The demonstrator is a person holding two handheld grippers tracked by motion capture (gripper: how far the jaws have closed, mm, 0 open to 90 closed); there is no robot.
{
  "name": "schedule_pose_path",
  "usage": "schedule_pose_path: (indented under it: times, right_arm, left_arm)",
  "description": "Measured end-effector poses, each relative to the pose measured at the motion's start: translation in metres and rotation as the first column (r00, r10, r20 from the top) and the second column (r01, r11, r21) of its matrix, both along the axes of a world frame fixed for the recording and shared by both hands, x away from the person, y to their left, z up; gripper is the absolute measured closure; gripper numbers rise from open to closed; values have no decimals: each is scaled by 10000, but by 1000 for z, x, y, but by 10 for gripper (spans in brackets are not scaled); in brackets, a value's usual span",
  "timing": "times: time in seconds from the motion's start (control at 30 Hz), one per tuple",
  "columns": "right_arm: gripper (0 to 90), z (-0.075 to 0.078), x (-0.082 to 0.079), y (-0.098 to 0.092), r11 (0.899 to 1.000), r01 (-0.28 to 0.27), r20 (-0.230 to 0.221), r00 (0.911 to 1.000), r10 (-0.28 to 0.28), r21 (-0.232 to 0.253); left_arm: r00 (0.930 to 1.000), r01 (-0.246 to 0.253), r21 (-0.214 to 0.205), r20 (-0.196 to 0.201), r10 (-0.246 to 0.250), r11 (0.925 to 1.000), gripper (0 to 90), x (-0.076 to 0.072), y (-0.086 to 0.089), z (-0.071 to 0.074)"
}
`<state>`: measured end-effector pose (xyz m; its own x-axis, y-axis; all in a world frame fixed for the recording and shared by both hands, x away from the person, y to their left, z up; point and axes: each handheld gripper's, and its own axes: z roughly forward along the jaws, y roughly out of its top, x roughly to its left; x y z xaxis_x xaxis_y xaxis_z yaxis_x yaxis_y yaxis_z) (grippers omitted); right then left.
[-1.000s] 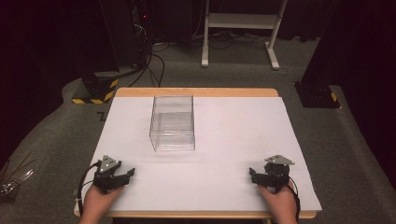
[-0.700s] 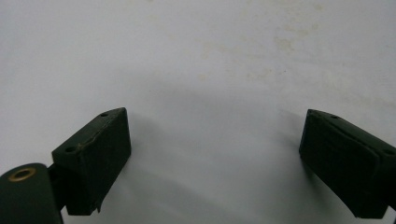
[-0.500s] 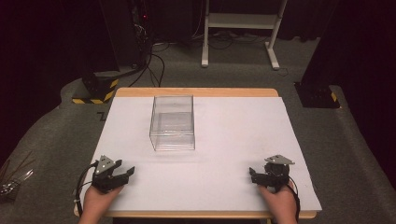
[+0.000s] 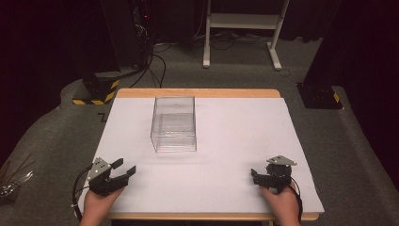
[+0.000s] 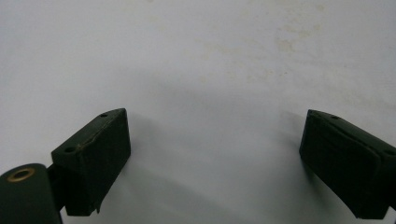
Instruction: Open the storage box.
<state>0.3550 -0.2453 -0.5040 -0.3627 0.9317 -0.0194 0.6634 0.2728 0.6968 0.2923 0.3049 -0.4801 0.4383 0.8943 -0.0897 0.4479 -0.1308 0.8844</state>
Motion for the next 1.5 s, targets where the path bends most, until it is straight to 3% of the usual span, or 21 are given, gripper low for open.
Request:
schedule_pose_path:
  times: [0.37,0.6,0.77,1.23,1.5]
  right_arm:
    - [86,0,0,0,10000,-10,32,10000,10,-17]
    - [86,0,0,0,10000,-1,16,10000,1,0]
    - [86,0,-1,0,10000,-4,52,10000,4,5]
    - [87,0,-1,0,10000,-3,59,10000,3,6]
    - [87,0,0,0,10000,-20,61,10000,20,-1]
  left_arm:
    - [9983,515,-79,265,-513,9986,358,0,-16,5]
    - [9962,792,-352,396,-778,9962,355,3,-30,9]
    - [9951,850,-795,572,-806,9932,354,6,-40,15]
    - [9901,1277,-8,591,-1274,9918,373,20,-67,20]
    - [9902,1283,-152,572,-1272,9916,368,34,-72,21]
